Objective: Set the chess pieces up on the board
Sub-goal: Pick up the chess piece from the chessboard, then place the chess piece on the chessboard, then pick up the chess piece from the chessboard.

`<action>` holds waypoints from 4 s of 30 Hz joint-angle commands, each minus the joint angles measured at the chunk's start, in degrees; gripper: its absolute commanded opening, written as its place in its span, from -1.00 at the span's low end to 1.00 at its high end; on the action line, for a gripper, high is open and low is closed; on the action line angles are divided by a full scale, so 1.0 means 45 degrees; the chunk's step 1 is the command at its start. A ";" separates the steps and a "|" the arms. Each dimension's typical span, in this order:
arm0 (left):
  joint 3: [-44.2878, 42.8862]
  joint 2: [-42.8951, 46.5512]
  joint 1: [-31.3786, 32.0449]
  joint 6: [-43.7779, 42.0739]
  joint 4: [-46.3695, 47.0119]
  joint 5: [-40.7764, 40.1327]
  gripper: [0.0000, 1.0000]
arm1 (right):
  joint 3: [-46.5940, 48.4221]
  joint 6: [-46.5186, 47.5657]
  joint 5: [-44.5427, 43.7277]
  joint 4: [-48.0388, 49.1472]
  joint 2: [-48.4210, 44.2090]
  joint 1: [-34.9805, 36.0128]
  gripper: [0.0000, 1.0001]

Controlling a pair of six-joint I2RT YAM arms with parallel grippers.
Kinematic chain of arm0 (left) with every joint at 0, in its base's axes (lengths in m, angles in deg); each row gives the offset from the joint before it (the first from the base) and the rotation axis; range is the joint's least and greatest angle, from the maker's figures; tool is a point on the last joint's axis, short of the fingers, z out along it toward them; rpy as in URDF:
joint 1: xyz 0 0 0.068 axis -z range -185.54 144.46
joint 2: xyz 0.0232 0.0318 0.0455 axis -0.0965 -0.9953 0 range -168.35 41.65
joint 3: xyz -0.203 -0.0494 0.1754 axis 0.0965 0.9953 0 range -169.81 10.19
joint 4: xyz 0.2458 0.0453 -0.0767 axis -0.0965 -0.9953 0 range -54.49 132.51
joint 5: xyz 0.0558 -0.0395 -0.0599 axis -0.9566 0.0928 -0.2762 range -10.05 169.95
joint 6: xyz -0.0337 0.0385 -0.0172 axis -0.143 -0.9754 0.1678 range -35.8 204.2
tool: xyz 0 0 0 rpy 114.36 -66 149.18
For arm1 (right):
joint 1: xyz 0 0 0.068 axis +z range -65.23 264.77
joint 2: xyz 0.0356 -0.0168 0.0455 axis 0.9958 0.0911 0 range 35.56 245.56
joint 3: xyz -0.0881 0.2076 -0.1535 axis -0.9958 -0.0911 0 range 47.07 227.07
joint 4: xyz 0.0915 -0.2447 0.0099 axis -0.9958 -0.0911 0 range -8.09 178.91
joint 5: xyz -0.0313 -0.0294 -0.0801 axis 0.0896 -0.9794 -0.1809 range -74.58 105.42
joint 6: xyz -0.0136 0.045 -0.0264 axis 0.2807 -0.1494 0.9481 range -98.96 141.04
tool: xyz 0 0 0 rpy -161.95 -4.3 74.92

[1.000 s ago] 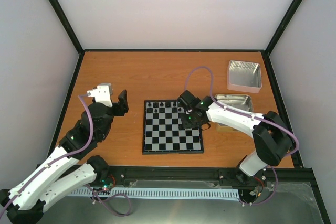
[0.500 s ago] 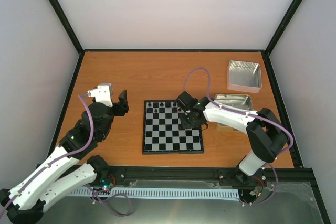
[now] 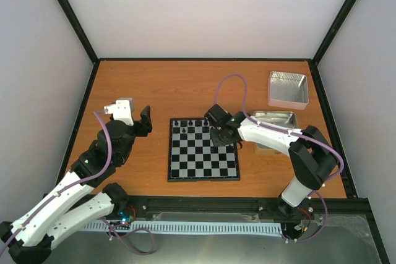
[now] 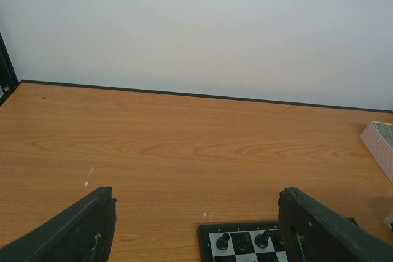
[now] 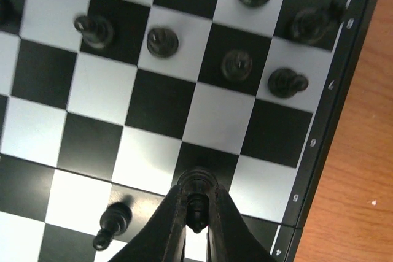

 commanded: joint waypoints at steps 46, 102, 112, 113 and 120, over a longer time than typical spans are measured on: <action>-0.0009 -0.0146 -0.0052 0.0048 0.0310 0.0099 0.47 | 0.4271 0.0790 0.1112 0.0922 0.3588 -0.1706 -0.87; -0.0149 -0.0181 -0.0057 -0.0026 0.0426 0.0153 0.47 | 0.0013 -0.0029 0.2167 -0.0182 -0.0408 0.0871 -0.27; -0.0063 -0.0203 -0.0052 -0.0004 0.0458 0.0144 0.47 | 0.0123 -0.0032 0.2018 -0.0036 0.0651 0.1057 -0.47; -0.0089 -0.0218 -0.0057 -0.0009 0.0437 0.0138 0.47 | 0.0130 -0.0030 0.2040 -0.0020 0.0724 0.1074 -0.49; -0.0020 -0.0103 -0.0062 0.0046 0.0392 0.0127 0.48 | 0.0243 -0.0070 0.1788 0.0004 0.0774 0.1077 -0.56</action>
